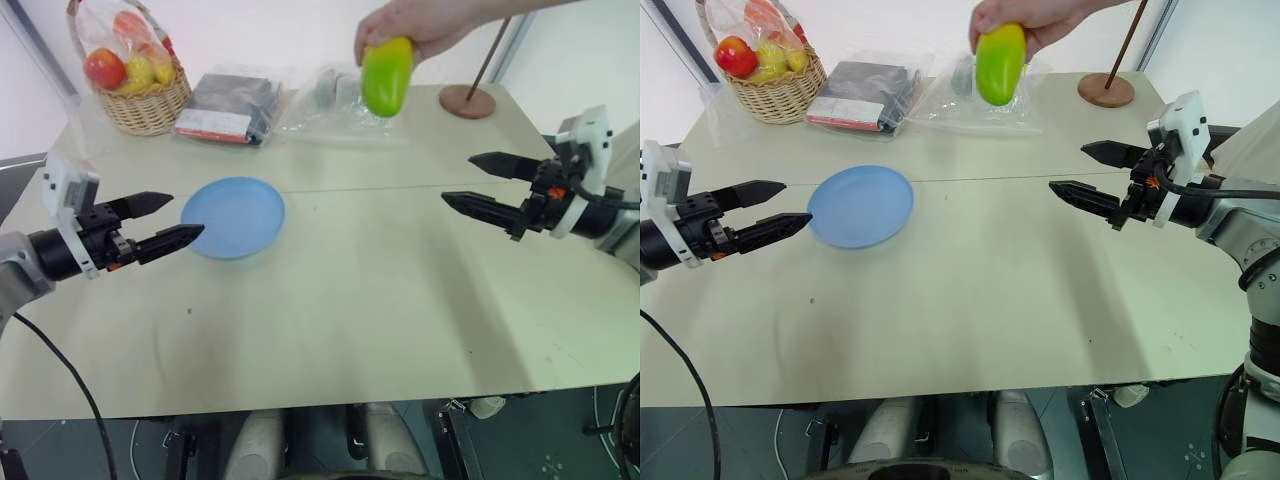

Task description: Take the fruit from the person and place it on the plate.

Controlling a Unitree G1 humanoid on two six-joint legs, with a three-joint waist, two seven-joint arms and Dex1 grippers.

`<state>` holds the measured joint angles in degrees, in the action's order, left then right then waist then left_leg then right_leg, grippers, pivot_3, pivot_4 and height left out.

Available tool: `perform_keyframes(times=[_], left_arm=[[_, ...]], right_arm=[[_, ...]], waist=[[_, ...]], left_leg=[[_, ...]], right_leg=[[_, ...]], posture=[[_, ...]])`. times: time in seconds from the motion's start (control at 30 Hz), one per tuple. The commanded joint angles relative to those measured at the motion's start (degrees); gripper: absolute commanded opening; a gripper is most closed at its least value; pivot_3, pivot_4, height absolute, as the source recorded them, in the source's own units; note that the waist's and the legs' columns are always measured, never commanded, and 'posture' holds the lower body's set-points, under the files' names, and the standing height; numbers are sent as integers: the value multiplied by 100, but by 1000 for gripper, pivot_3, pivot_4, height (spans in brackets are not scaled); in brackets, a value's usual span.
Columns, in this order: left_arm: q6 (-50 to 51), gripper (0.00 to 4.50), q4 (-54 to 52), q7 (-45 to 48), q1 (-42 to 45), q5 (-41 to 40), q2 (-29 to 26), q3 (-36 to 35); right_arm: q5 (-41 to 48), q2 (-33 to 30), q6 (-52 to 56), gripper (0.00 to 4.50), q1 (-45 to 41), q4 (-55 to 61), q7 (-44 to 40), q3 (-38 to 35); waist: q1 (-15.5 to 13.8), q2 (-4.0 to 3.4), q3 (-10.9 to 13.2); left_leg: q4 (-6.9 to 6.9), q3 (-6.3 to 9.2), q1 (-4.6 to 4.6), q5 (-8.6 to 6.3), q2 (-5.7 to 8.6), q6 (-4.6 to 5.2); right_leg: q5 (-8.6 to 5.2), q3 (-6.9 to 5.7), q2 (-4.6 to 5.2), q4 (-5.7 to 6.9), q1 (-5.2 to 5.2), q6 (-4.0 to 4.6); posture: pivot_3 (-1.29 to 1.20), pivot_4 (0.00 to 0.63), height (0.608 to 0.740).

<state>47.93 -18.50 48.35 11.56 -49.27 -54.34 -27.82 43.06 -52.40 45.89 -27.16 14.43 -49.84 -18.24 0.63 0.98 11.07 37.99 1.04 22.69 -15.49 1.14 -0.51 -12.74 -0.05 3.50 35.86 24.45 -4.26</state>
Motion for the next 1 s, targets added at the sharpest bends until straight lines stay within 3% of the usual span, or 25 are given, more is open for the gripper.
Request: perform_keyframes(times=[0.03,0.6,1.0], left_arm=[[-54,4500,-45,-17,101,-85,-19,-137],[19,4500,-69,-279,522,-203,295,153],[27,4500,-148,-429,624,-267,353,236]], right_arm=[[142,11,5,4471,-151,114,26,-80],[1078,1128,1224,4471,-1374,82,1478,139],[1308,2188,1970,4471,-2756,-1016,2562,317]], waist=[[-1,0,0],[0,-1,1],[-2,-1,1]], left_leg=[[0,0,0,0,0,0],[2,2,20,0,2,0],[1,3,27,0,2,0]], right_leg=[[0,0,0,0,0,0],[2,3,5,-7,11,-1],[4,2,3,2,21,-4]], posture=[[0,150,740],[0,150,740],[0,150,740]])
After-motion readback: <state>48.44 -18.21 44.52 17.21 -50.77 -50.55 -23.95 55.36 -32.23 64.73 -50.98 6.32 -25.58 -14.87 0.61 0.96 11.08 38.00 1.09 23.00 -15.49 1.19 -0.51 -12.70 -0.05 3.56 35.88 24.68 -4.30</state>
